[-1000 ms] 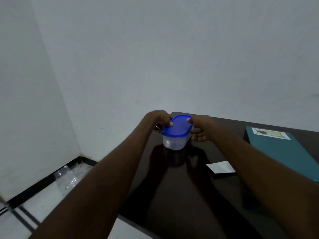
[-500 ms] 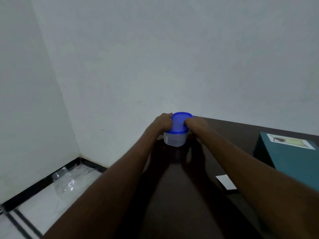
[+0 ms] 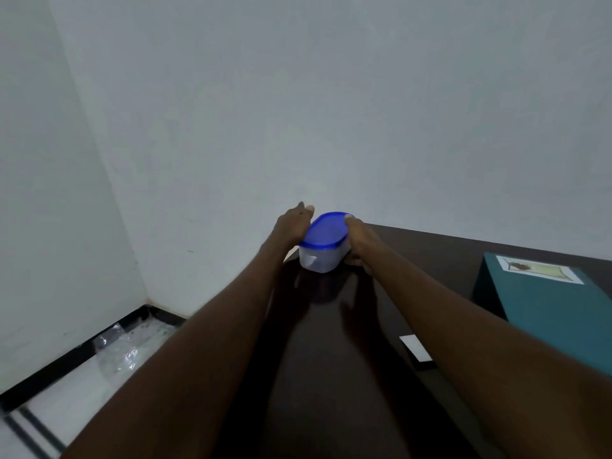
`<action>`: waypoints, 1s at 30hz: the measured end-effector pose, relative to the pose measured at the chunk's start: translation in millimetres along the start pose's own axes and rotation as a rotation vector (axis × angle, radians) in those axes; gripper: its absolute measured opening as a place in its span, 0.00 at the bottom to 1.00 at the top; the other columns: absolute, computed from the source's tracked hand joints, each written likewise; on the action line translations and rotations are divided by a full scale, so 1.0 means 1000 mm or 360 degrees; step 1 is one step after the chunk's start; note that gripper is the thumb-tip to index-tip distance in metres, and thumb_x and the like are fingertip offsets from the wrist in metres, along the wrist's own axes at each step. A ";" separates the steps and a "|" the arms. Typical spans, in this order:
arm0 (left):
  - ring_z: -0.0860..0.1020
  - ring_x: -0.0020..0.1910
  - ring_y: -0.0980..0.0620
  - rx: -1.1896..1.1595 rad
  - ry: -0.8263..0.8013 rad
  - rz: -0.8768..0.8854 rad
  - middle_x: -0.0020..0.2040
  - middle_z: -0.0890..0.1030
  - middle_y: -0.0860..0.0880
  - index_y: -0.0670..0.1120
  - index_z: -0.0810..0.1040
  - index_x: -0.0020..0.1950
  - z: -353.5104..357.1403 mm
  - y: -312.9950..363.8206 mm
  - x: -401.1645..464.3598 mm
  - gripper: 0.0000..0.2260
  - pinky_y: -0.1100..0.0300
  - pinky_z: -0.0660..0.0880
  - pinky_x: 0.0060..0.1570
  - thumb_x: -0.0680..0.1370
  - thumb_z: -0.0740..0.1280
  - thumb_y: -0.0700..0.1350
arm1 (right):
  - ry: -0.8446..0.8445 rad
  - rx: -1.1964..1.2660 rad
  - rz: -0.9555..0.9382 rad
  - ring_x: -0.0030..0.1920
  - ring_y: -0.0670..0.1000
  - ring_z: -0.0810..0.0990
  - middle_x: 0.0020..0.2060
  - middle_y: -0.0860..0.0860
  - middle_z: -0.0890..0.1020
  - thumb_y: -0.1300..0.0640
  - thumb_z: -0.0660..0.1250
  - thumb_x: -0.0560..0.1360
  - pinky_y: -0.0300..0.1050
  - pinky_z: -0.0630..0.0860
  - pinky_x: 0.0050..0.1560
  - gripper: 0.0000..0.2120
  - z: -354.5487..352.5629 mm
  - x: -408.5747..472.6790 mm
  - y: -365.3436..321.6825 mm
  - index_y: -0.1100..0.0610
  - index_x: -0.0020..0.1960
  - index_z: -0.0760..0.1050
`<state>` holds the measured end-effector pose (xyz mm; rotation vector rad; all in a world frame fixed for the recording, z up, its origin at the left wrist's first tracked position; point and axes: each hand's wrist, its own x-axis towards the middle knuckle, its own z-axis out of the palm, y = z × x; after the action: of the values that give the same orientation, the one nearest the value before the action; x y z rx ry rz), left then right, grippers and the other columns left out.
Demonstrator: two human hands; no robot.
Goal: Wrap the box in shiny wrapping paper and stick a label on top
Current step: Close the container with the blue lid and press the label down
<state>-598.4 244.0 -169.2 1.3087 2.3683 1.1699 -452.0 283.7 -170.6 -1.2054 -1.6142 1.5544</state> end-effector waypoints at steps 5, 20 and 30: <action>0.73 0.65 0.44 0.0092 0.0297 0.0316 0.65 0.77 0.42 0.40 0.76 0.65 -0.007 0.028 -0.033 0.17 0.54 0.67 0.62 0.83 0.55 0.47 | 0.0176 -0.0471 -0.0135 0.58 0.61 0.79 0.61 0.58 0.76 0.50 0.57 0.80 0.53 0.76 0.61 0.21 -0.041 -0.036 -0.015 0.63 0.67 0.71; 0.80 0.46 0.47 0.0098 -0.0469 0.0989 0.50 0.82 0.45 0.42 0.81 0.57 0.116 0.261 -0.185 0.15 0.57 0.76 0.46 0.81 0.62 0.51 | 0.0983 -0.1567 -0.0632 0.53 0.59 0.77 0.52 0.58 0.80 0.48 0.64 0.76 0.47 0.69 0.46 0.20 -0.311 -0.217 0.008 0.62 0.60 0.73; 0.71 0.68 0.39 -0.0553 -0.1269 0.0352 0.77 0.61 0.40 0.42 0.58 0.78 0.249 0.355 -0.270 0.31 0.46 0.79 0.57 0.82 0.53 0.61 | 0.1316 -0.1021 -0.0368 0.61 0.58 0.73 0.62 0.59 0.71 0.44 0.76 0.67 0.50 0.72 0.52 0.40 -0.427 -0.281 0.108 0.62 0.68 0.60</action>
<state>-89.8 273.5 -133.6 1.5476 1.4230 0.8248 65.7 211.6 -165.3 -1.6116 -1.5903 0.2657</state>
